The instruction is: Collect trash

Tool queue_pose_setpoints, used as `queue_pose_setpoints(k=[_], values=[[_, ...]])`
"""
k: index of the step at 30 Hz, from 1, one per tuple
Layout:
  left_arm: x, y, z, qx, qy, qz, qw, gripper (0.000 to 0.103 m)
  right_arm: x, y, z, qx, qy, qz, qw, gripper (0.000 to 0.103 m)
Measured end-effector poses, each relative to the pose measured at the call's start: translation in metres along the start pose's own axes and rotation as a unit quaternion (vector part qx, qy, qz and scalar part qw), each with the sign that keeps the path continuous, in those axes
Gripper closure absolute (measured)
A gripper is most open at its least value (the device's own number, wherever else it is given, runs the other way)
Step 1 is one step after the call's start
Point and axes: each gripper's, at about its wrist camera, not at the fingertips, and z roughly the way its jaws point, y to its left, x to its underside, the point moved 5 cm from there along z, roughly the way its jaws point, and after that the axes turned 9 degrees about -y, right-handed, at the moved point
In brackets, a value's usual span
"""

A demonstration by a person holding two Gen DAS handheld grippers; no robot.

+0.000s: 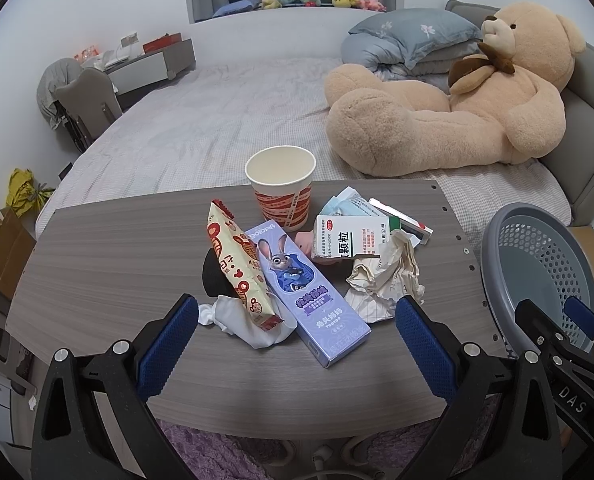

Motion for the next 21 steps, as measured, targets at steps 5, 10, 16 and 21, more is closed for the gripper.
queue_pose_setpoints(k=[5,10,16,21], values=[[-0.0007,0.0010,-0.0005,0.000,0.000,0.000,1.0000,0.006,-0.0003,0.0011,-0.0008,0.000,-0.001,0.000,1.000,0.017],[0.0002,0.0011,-0.0004,0.000,-0.001,0.000,1.0000,0.006,-0.0029,0.0003,-0.0041,-0.001,-0.001,0.000,1.000,0.017],[0.0012,0.0002,-0.0003,0.000,-0.001,0.000,1.0000,0.006,-0.0034,-0.0003,-0.0049,-0.001,-0.002,0.001,1.000,0.017],[0.0017,-0.0002,-0.0002,0.000,-0.001,0.000,1.0000,0.006,-0.0029,-0.0004,-0.0052,-0.001,-0.003,0.000,1.000,0.017]])
